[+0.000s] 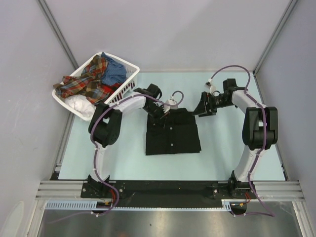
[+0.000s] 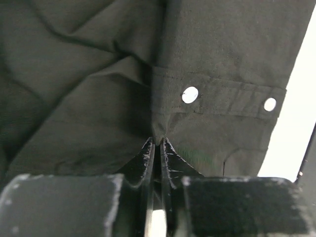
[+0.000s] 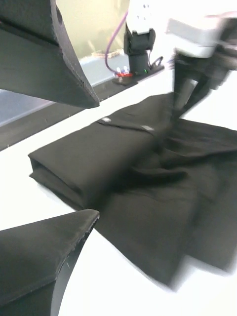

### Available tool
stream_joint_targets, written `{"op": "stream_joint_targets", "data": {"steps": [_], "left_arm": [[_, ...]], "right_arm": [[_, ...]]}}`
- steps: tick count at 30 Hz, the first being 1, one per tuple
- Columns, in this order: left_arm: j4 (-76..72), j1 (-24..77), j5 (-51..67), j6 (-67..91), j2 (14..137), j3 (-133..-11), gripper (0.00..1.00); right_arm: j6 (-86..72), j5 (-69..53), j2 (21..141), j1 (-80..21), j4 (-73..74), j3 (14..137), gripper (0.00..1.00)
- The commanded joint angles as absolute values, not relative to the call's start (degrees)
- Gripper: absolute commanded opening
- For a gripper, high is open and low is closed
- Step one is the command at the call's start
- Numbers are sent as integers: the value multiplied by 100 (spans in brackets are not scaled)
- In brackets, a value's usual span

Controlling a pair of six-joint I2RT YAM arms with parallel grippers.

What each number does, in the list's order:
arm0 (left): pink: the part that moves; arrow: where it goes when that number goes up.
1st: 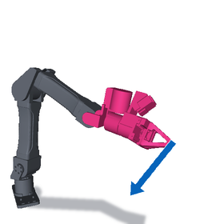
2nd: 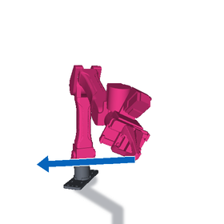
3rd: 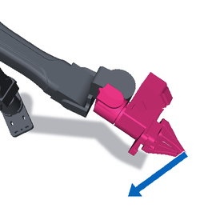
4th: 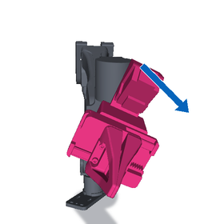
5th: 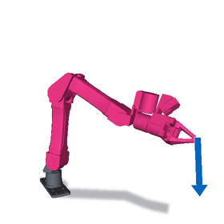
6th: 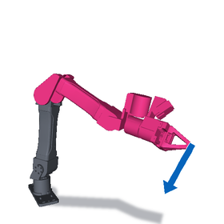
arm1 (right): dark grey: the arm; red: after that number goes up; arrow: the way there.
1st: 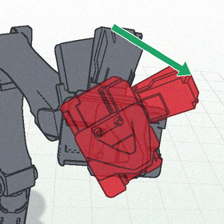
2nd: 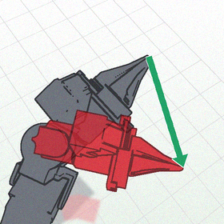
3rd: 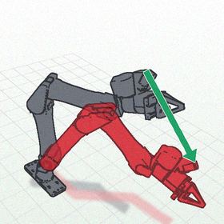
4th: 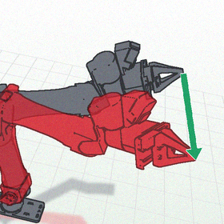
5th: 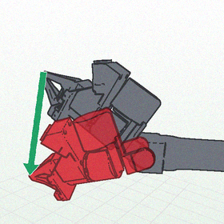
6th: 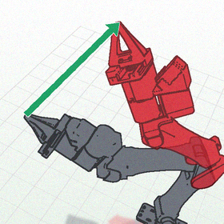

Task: Fold and stack the long sleeve shirts
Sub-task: Fold the shirt

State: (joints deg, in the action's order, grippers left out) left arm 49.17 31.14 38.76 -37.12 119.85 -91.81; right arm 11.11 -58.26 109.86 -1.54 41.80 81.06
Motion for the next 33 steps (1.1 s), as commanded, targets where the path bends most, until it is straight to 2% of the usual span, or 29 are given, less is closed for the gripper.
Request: {"op": "stream_joint_targets", "data": {"steps": [1, 3, 7, 13, 17, 23, 25, 29, 30, 33], "left_arm": [[4808, 2875, 4544, -3797, 12120, -9738, 20], [4606, 2699, 4605, -3525, 12129, -9695, 27], [4456, 2312, 4904, -3305, 11656, -9318, 50], [4026, 1846, 4756, -2962, 10688, -8157, 62], [3859, 1767, 4650, -2891, 10459, -7551, 64], [3604, 1775, 4605, -2777, 10529, -7365, 65], [3516, 1775, 4614, -2699, 10582, -7313, 63], [3472, 1784, 4676, -2689, 10608, -7190, 59], [3472, 1784, 4702, -2681, 10600, -7155, 57], [3428, 1775, 4772, -2654, 10565, -7040, 50]], "right_arm": [[765, -6056, 10547, -185, 3623, 7368, 91], [677, -5986, 10468, -150, 3516, 7155, 92], [536, -5784, 10108, -53, 3262, 6663, 94], [246, -5274, 9765, -158, 2682, 6241, 85], [298, -4931, 9817, -360, 2374, 6188, 79], [510, -4676, 9975, -668, 2233, 6144, 70], [510, -4728, 10028, -685, 2215, 6091, 62], [466, -4729, 9993, -791, 2136, 5959, 59], [457, -4720, 9993, -808, 2092, 5942, 53], [431, -4632, 9976, -870, 2100, 5898, 45]]}}
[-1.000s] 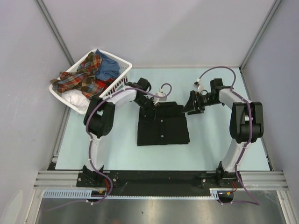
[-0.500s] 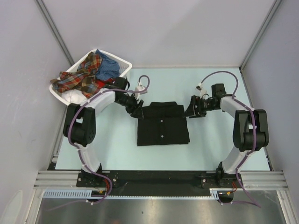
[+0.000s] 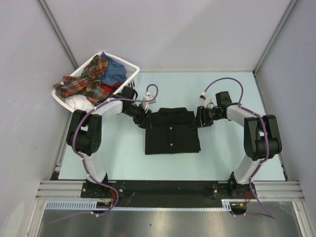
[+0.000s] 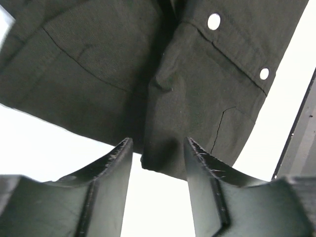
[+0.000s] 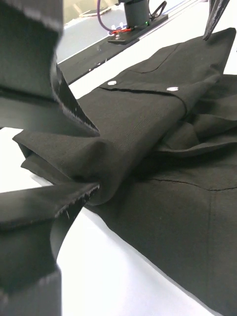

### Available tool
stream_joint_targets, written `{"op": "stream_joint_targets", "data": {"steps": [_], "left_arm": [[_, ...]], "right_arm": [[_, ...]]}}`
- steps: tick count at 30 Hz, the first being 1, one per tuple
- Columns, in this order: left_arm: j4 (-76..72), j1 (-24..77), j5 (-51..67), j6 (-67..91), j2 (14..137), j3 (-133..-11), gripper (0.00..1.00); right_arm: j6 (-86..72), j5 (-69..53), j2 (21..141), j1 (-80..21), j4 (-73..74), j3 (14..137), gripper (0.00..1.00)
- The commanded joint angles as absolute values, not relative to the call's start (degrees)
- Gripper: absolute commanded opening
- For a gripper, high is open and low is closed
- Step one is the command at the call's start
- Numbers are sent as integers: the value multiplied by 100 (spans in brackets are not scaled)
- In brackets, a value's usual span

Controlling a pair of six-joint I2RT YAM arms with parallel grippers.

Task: Fold and stack the long sleeve shirts
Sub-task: Fold the shirt

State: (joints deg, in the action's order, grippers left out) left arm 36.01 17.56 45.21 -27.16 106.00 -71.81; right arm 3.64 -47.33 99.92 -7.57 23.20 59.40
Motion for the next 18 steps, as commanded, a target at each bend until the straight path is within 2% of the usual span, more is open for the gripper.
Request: {"op": "stream_joint_targets", "data": {"steps": [1, 4, 5, 7, 8, 10, 18], "left_arm": [[3410, 1784, 4772, -2646, 10556, -6988, 48], [3296, 1775, 4737, -2602, 10494, -6900, 38], [3296, 1775, 4746, -2602, 10477, -6899, 29], [3278, 1775, 4781, -2584, 10415, -6873, 19], [3261, 1775, 4790, -2575, 10372, -6864, 9], [3296, 1775, 4843, -2540, 10205, -6847, 1], [3358, 1749, 4448, -2452, 9966, -7293, 0]], "right_arm": [[448, -4623, 9976, -861, 2101, 5889, 42], [457, -4509, 9958, -870, 2127, 5880, 33], [457, -4500, 9932, -861, 2118, 5889, 26], [440, -4456, 9844, -835, 2109, 5880, 17], [413, -4456, 9809, -835, 2118, 5880, 7], [387, -4500, 9660, -835, 2214, 5915, 0], [369, -4562, 9553, -800, 2548, 6564, 0]]}}
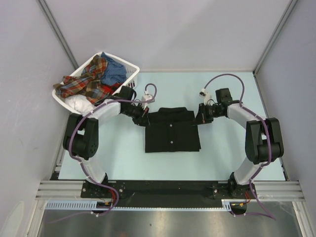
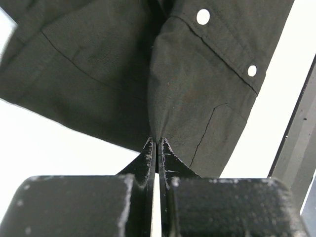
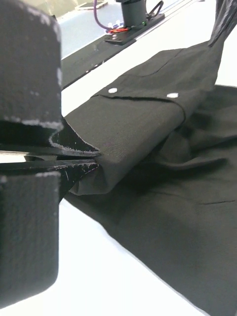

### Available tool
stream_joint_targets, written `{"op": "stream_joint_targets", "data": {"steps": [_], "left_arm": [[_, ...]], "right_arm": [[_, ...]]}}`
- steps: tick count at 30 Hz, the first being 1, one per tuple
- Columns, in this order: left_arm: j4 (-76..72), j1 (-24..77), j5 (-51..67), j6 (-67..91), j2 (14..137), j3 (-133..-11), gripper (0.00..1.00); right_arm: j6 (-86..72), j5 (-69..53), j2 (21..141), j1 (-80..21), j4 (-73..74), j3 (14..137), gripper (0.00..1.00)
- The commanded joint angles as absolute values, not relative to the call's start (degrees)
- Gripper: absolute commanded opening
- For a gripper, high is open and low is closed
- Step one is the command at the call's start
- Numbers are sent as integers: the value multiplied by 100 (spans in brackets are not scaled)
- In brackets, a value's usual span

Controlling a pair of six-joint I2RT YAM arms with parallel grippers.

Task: Fold and stack the long sleeve shirts
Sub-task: Fold the shirt

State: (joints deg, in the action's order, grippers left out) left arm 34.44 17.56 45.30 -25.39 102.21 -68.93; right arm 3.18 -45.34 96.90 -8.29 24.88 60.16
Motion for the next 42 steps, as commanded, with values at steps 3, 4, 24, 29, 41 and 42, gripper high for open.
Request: {"op": "stream_joint_targets", "data": {"steps": [3, 4, 24, 29, 41, 42], "left_arm": [[3349, 1740, 4167, -2443, 10168, -7680, 0], [3340, 1732, 4140, -2443, 10239, -7777, 0], [2540, 1608, 3085, -1670, 11690, -8956, 0], [2531, 1608, 2919, -1626, 11496, -8982, 0], [2830, 1600, 2575, -1221, 12577, -9923, 15], [2821, 1591, 2540, -1213, 12595, -9958, 20]], "right_arm": [[422, -4527, 9852, -738, 2575, 7021, 0], [439, -4526, 9948, -738, 2584, 7257, 0], [-615, -4517, 11743, -659, 1177, 8174, 0], [-773, -4579, 11356, -650, 906, 8226, 0], [-940, -4254, 12498, -589, 739, 8631, 3], [-967, -4245, 12498, -571, 730, 8613, 4]]}}
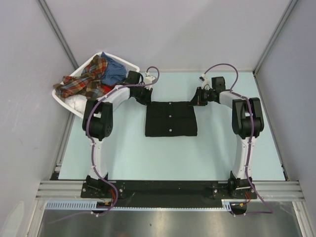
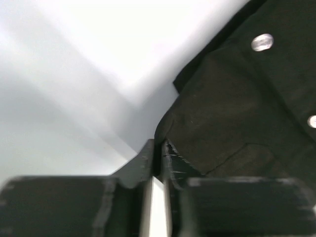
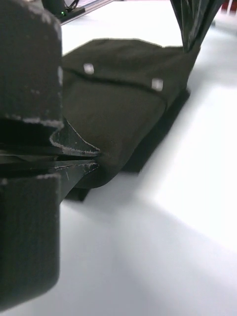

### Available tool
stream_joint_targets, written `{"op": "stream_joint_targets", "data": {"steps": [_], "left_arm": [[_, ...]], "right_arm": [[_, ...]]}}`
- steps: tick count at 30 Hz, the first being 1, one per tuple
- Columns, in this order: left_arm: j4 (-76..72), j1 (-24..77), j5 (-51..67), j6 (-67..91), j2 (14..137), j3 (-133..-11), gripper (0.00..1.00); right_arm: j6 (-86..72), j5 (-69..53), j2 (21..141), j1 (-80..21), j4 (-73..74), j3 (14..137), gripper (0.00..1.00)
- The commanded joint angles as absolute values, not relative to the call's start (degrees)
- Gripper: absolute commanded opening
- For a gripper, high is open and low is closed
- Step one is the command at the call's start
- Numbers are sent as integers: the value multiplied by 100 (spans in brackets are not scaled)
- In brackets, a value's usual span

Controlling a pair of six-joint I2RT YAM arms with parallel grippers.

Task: Fold and stack the long sleeve shirts
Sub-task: Fold the shirt

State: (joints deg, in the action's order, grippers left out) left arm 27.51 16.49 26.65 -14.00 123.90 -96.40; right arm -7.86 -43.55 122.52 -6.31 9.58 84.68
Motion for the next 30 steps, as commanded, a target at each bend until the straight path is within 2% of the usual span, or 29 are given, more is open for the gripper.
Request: {"op": "stream_joint_targets", "data": {"steps": [1, 3, 6, 7, 9, 11, 12, 13, 15, 18, 19, 21, 22, 26, 30], "left_arm": [[2821, 1591, 2575, -1222, 12586, -9975, 30], [2821, 1503, 2777, -1161, 12481, -9941, 38], [2655, 1398, 3049, -1037, 11876, -9573, 49], [2611, 1397, 3058, -1046, 11361, -9432, 54], [2575, 1389, 3102, -1090, 10761, -8898, 59], [2383, 1363, 3355, -1011, 9754, -8388, 76], [2234, 1336, 3575, -915, 9425, -7741, 88], [1893, 1327, 3803, -784, 9117, -7378, 99], [1601, 1380, 4708, -283, 8406, -6431, 100], [706, 1695, 5393, 937, 7851, -5279, 100], [-184, 1809, 5440, 1341, 7762, -4986, 99], [-1138, 2196, 5440, 2510, 7682, -4267, 99], [-1847, 2328, 5440, 3010, 7725, -4115, 99], [-3283, 2724, 5414, 4005, 8322, -3684, 100], [-4664, 2681, 5204, 4754, 9236, -3472, 100]], "right_arm": [[-975, -4236, 12463, -571, 738, 8605, 12], [-993, -4271, 12349, -501, 773, 8604, 18], [-1011, -4333, 11902, -378, 896, 8596, 39], [-967, -4333, 11552, -300, 1071, 8587, 51], [-879, -4324, 11190, -229, 1221, 8491, 64], [-844, -4420, 10577, -158, 1423, 8193, 77], [-861, -4551, 10347, -167, 1520, 8070, 81], [-966, -4675, 10145, -184, 1625, 7920, 95], [-1255, -5069, 9547, -333, 1547, 7271, 100], [-2247, -5448, 8915, -755, 732, 6094, 100], [-2676, -5545, 8790, -921, -219, 5769, 100], [-3680, -5642, 8675, -1351, -1060, 4971, 100], [-3796, -5660, 8692, -1484, -1533, 4835, 100], [-3909, -5870, 9209, -1907, -1791, 4825, 100], [-4349, -6064, 10288, -2021, -2913, 4721, 100]]}}
